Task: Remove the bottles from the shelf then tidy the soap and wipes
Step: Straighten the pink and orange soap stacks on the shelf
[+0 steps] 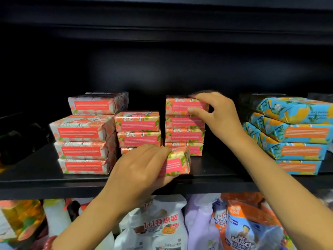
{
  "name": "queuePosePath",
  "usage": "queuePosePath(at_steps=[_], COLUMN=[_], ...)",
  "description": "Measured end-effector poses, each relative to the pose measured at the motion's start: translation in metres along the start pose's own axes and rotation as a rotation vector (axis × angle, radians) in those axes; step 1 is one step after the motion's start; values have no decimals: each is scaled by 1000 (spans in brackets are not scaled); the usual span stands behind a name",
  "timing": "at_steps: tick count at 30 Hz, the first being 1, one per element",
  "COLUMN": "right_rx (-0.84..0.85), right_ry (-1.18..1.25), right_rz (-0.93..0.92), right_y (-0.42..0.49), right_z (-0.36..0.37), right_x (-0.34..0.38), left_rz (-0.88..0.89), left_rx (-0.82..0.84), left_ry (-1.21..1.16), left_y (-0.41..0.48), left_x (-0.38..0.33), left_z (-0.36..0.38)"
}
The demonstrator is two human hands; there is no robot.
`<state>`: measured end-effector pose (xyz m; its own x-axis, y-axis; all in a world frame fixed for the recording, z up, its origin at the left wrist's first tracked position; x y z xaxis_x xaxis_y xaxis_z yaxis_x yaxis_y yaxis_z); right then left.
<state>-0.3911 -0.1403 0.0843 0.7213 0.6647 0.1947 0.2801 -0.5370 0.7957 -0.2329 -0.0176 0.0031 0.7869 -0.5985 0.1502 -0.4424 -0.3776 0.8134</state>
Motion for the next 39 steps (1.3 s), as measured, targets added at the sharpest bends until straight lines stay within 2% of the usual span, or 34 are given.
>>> queuePosePath(at_steps=[5, 10, 15, 17, 21, 24, 33, 39], right_rx=[-52, -26, -215, -155, 265, 419, 400, 381], right_ry=[-18, -34, 30, 49, 16, -65, -159, -160], right_rz=[15, 32, 6, 8, 3, 14, 26, 40], right_y=[-2, -1, -36, -60, -109, -133, -142, -143], right_z=[6, 11, -15, -23, -19, -15, -11, -10], right_x=[4, 2, -6, -13, -25, -34, -39, -39], left_rz=[14, 45, 70, 79, 83, 76, -54, -142], left_rx=[-11, -26, -18, -18, -8, 7, 92, 33], left_ry=[10, 20, 27, 37, 41, 10, -111, -157], left_y=[1, 3, 10, 15, 25, 27, 30, 15], left_x=[-1, -5, -9, -12, -17, -21, -20, -14], left_z=[-1, 1, 9, 13, 26, 37, 50, 41])
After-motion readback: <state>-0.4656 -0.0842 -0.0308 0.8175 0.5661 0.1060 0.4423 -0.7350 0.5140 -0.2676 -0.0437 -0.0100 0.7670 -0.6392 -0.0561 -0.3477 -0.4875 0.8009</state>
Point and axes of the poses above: each hand's wrist, its own y-axis towards the middle knuckle, its own z-axis out of the palm, x = y × z, the point moved 4 cm from there along y, towards the middle knuckle, and after that the axes turned 14 degrees about -y, right-handed, at the moved point
